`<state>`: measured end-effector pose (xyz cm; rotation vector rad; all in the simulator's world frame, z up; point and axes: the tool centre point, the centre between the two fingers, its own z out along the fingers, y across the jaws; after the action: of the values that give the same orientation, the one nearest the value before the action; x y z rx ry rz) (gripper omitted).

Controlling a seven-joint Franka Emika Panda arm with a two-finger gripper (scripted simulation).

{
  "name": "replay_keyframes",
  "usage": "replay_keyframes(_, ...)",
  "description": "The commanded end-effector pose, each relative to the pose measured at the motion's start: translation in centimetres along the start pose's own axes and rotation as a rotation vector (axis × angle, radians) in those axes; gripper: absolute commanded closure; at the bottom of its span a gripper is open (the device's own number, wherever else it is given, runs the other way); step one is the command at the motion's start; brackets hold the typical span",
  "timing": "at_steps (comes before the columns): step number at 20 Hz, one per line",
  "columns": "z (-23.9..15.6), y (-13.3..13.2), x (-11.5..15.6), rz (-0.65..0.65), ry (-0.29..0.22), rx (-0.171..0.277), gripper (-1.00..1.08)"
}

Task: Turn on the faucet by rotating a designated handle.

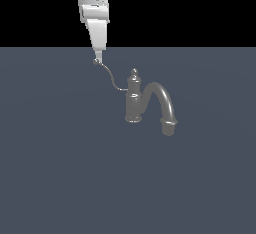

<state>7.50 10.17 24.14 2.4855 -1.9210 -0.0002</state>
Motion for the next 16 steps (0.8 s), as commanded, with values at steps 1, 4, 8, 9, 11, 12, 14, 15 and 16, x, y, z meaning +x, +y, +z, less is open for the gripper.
replay_keyframes(1,0.0,0.4,0.0,0.0,0.0,0.0,1.08)
replay_keyframes(4,0.0,1.2,0.0,0.0,0.0,0.0,1.08)
replay_keyframes(8,0.0,2.3,0.1,0.0,0.0,0.0,1.08)
replay_keyframes(9,0.0,2.6,0.1,0.0,0.0,0.0,1.08)
replay_keyframes(11,0.0,3.2,0.1,0.0,0.0,0.0,1.08)
replay_keyframes(12,0.0,3.4,0.1,0.0,0.0,0.0,1.08)
replay_keyframes(14,0.0,4.0,0.1,0.0,0.0,0.0,1.08)
replay_keyframes(15,0.0,4.3,0.1,0.0,0.0,0.0,1.08)
replay_keyframes(16,0.0,4.6,0.1,0.0,0.0,0.0,1.08)
